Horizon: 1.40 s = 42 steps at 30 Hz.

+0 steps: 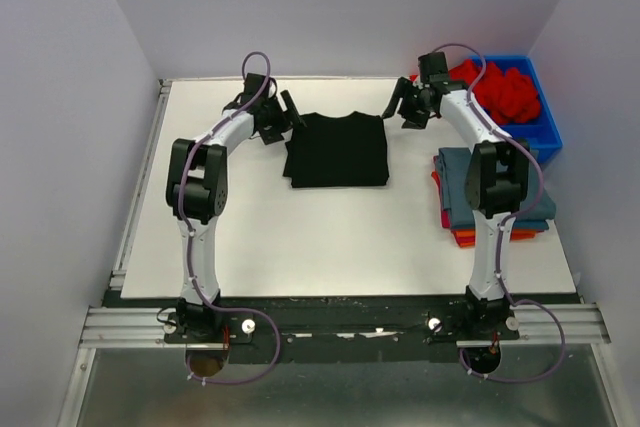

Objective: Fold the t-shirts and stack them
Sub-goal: Fold the long partially folded tshirt into a neat square

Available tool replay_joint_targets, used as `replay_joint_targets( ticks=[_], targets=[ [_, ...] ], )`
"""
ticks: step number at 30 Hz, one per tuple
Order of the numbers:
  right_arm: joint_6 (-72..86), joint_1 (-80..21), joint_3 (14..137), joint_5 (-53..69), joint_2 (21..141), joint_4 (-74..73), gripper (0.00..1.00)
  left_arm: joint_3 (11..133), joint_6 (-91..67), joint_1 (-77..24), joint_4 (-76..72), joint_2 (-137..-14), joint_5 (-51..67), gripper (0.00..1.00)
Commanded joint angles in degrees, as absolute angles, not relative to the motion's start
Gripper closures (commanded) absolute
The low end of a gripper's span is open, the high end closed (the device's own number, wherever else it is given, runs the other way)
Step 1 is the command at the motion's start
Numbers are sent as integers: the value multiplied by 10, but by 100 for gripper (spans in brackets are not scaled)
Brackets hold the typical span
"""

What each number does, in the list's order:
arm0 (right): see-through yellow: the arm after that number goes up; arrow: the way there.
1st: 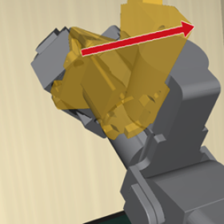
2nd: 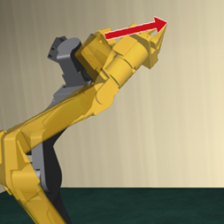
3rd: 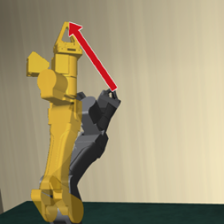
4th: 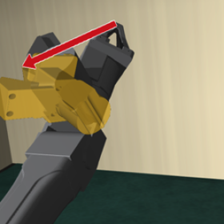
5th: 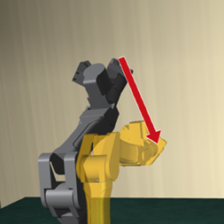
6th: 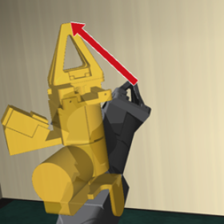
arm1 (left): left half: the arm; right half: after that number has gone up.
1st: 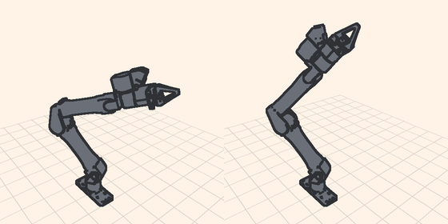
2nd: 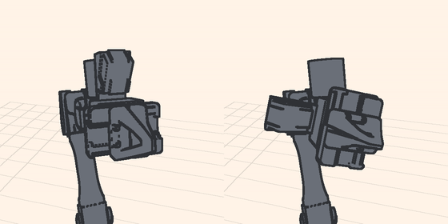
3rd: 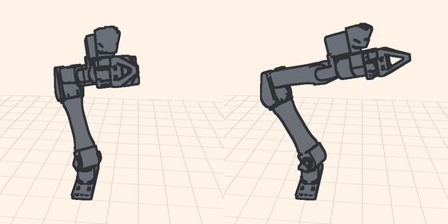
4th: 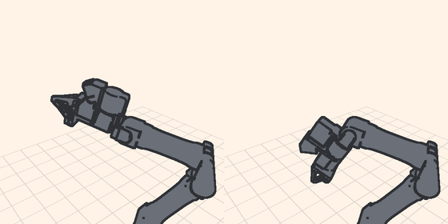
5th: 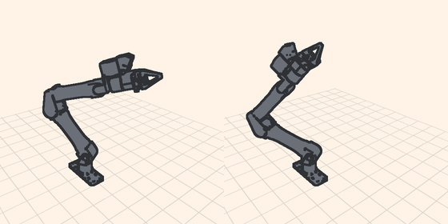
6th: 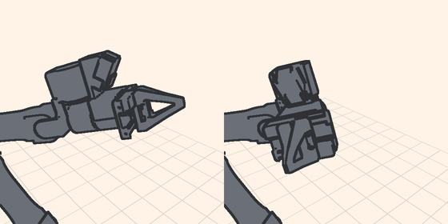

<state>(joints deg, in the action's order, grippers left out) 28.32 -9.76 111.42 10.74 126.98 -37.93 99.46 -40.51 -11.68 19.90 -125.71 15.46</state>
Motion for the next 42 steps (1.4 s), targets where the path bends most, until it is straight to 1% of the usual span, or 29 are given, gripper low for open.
replay_joint_targets(
  ticks=[1, 4, 6, 8, 14, 16, 18, 19, 21, 25, 29, 31, 32, 33, 34, 35, 36, 37, 39, 42],
  targets=[
    [266, -101, 1126, 154, 1289, -346, 26, 962, -390, -114, 156, -1224, 143, 9],
    [272, -105, 1125, 149, 1310, -341, 26, 966, -388, -116, 152, -1240, 145, 10],
    [275, -105, 1130, 149, 1325, -340, 29, 975, -387, -116, 146, -1254, 147, 12],
    [278, -105, 1146, 148, 1344, -347, 31, 994, -384, -116, 152, -1273, 144, 14],
    [291, -105, 1216, 159, 1410, -352, 30, 1034, -374, -116, 170, -1320, 130, 14],
    [298, -105, 1245, 166, 1432, -359, 32, 1044, -375, -116, 170, -1335, 130, 14],
    [308, -106, 1266, 176, 1450, -362, 34, 1057, -377, -117, 170, -1352, 137, 17],
    [313, -105, 1274, 181, 1458, -363, 36, 1064, -377, -118, 170, -1359, 140, 19],
    [320, -106, 1283, 185, 1468, -363, 41, 1082, -379, -120, 177, -1375, 142, 25],
    [328, -110, 1285, 194, 1471, -360, 46, 1111, -388, -124, 176, -1404, 165, 40],
    [337, -115, 1288, 199, 1475, -361, 51, 1112, -403, -127, 159, -1414, 170, 50],
    [346, -118, 1288, 215, 1477, -358, 57, 1101, -416, -128, 141, -1414, 175, 55],
    [351, -120, 1284, 226, 1478, -352, 60, 1095, -424, -128, 129, -1413, 178, 60],
    [353, -122, 1282, 233, 1478, -344, 65, 1084, -431, -128, 114, -1412, 181, 64],
    [357, -124, 1281, 237, 1478, -335, 74, 1074, -439, -128, 98, -1409, 182, 72],
    [360, -126, 1280, 242, 1478, -325, 84, 1060, -446, -129, 78, -1407, 184, 91],
    [366, -126, 1279, 243, 1478, -317, 94, 1051, -455, -128, 64, -1405, 186, 100],
    [368, -126, 1281, 239, 1476, -316, 99, 1048, -460, -127, 59, -1405, 185, 100],
    [364, -125, 1274, 232, 1461, -307, 99, 1035, -457, -121, 45, -1397, 187, 100],
    [346, -125, 1226, 218, 1412, -280, 99, 988, -446, -114, 5, -1362, 183, 100]
  ],
)
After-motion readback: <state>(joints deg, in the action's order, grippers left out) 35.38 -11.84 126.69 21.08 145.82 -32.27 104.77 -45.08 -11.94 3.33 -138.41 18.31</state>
